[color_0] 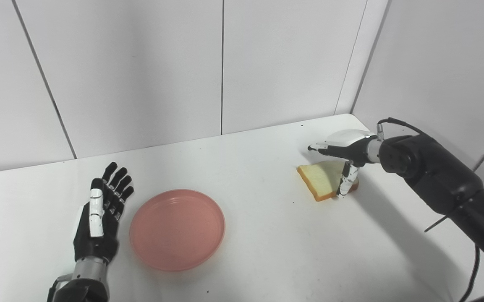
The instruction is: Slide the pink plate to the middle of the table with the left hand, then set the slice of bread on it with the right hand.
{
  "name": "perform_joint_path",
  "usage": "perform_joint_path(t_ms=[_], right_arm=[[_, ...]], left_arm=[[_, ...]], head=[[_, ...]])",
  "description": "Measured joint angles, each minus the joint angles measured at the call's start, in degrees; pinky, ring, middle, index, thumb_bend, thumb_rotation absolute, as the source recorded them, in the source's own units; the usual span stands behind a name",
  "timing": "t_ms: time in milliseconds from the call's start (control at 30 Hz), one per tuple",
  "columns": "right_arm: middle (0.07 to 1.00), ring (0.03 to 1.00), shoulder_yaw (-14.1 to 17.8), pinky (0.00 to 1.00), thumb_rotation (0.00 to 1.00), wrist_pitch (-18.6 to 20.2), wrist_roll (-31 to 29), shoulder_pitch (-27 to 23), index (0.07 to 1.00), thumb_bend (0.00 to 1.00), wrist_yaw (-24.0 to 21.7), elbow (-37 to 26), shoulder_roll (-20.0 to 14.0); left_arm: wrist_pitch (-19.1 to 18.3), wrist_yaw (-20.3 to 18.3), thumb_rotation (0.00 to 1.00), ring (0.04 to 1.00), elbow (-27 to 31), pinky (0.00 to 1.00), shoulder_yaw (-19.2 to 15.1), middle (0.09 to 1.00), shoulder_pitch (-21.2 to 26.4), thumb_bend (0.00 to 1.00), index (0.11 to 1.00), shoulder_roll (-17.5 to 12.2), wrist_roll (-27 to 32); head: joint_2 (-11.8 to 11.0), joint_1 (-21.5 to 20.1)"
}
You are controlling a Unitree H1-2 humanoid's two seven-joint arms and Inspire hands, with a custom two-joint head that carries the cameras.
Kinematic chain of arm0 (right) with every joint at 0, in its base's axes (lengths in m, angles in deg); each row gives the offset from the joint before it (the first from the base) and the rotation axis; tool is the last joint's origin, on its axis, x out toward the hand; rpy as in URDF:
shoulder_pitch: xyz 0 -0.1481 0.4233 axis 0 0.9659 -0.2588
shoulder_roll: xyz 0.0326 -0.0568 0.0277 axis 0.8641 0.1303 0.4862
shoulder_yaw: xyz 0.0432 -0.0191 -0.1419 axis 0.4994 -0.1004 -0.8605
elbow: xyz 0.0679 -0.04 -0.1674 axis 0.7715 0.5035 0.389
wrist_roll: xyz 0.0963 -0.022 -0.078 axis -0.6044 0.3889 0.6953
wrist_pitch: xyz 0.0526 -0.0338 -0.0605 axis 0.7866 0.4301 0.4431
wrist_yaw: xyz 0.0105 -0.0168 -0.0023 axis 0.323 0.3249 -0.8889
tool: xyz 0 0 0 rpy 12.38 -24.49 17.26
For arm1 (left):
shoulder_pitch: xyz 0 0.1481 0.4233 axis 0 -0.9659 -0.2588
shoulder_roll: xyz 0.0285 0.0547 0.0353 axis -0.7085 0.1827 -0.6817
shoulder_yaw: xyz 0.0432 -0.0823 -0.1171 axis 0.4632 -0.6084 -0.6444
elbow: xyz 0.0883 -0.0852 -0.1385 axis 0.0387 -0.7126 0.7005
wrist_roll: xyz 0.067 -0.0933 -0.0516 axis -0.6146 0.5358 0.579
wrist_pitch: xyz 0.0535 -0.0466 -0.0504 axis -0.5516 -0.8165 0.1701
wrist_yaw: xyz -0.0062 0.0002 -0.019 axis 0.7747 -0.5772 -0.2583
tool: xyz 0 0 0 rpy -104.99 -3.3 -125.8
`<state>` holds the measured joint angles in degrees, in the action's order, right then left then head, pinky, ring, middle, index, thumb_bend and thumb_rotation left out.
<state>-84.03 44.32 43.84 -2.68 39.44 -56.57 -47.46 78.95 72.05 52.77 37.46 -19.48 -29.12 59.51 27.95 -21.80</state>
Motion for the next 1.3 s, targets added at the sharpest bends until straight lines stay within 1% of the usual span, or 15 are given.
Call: perform_joint_path(t_ms=[100,300,433,600,800,867,900,933,967,1033,1100,1133,1200,1267,1300], right_arm=[[1.0,1.0,-0.31,1.0,0.22,-0.76,0.62,0.0,1.0,0.97,0.47,0.16,0.36],[1.0,1.0,-0.41,1.0,0.17,-0.81,0.98,0.05,1.0,0.96,0.46,0.51,1.62],[1.0,1.0,-0.41,1.0,0.17,-0.83,0.99,0.06,0.993,0.96,0.48,2.29,2.24],[0.995,1.0,-0.41,1.0,0.2,-0.86,1.7,0.2,0.991,0.96,0.91,3.13,2.56],[0.979,0.987,-0.63,1.0,0.2,-1.42,2.71,0.13,0.984,0.95,3.49,4.19,2.76],[0.972,0.968,-0.98,1.0,0.15,-1.46,3.03,0.0,0.973,0.92,4.53,4.59,2.82],[0.958,0.95,-1.06,0.94,0.13,-1.47,3.04,-0.1,0.954,0.91,4.9,4.88,2.92],[0.94,0.92,-1.06,0.84,0.1,-1.51,2.86,-0.26,0.932,0.9,5.29,5.32,3.12],[0.927,0.899,-1.05,0.77,0.09,-1.53,2.64,-0.36,0.917,0.89,5.75,5.7,3.34],[0.897,0.857,-0.98,0.69,0.05,-1.54,2.33,-0.43,0.875,0.86,7.26,6.42,3.75],[0.877,0.832,-0.82,0.67,0.03,-1.58,1.86,-0.41,0.845,0.84,8.46,7.11,3.88],[0.85,0.791,-0.54,0.65,0.02,-1.75,1.41,-0.38,0.822,0.82,9.21,7.69,3.96],[0.762,0.686,0.16,0.59,0.01,-2.27,0.4,-0.07,0.775,0.78,10.1,8.17,4.03],[0.653,0.572,0.78,0.51,0.0,-3.3,-0.5,0.51,0.696,0.74,11.62,8.36,4.06],[0.537,0.508,1.15,0.44,0.0,-3.8,-0.95,0.75,0.596,0.61,12.33,8.5,4.13]], left_arm=[[-0.02,0.0,0.96,0.921,0.06,0.92,0.0,0.913,-0.02,0.68,0.898,0.0,0.0],[-0.21,0.0,0.96,0.923,0.7,0.91,0.03,0.91,-0.39,0.68,0.895,0.0,0.0],[-0.42,0.01,0.96,0.924,1.12,0.92,0.11,0.912,-0.66,0.68,0.894,0.0,0.0],[-0.67,0.01,0.95,0.925,1.32,0.92,0.11,0.914,-0.77,0.68,0.895,0.01,0.0],[-0.95,0.0,0.95,0.926,1.49,0.91,0.1,0.914,-0.88,0.68,0.893,0.01,0.09],[-1.13,0.0,0.95,0.926,1.6,0.91,0.1,0.913,-0.93,0.68,0.894,0.01,0.09],[-1.19,0.0,0.95,0.926,1.68,0.91,0.1,0.914,-0.98,0.68,0.894,0.01,0.11],[-1.28,0.0,0.95,0.926,1.76,0.92,0.1,0.915,-1.03,0.68,0.894,0.02,0.13],[-1.37,0.0,0.95,0.925,1.82,0.92,0.11,0.915,-1.07,0.68,0.895,0.02,0.13],[-1.46,0.0,0.95,0.928,1.94,0.93,0.12,0.915,-1.16,0.68,0.895,0.05,0.13],[-1.54,0.0,0.95,0.928,2.01,0.93,0.14,0.915,-1.21,0.68,0.895,0.06,0.14],[-1.54,0.0,0.95,0.929,2.01,0.93,0.14,0.915,-1.21,0.68,0.895,0.06,0.13],[-1.54,0.0,0.95,0.928,2.02,0.93,0.13,0.914,-1.21,0.68,0.895,0.05,0.13],[-1.54,0.0,0.95,0.924,2.02,0.92,0.1,0.914,-1.23,0.68,0.895,0.0,0.13],[-1.55,0.0,0.95,0.924,2.03,0.92,0.09,0.914,-1.24,0.68,0.895,-0.03,0.13]], head=[[0.09,0.0],[0.26,0.09],[0.35,0.09],[0.44,0.09],[0.62,0.09],[0.7,0.09],[0.7,0.09],[0.7,0.09],[0.79,0.09],[0.79,0.09],[0.79,0.09],[0.79,0.09],[0.88,0.0],[0.97,0.0],[0.97,0.0]])
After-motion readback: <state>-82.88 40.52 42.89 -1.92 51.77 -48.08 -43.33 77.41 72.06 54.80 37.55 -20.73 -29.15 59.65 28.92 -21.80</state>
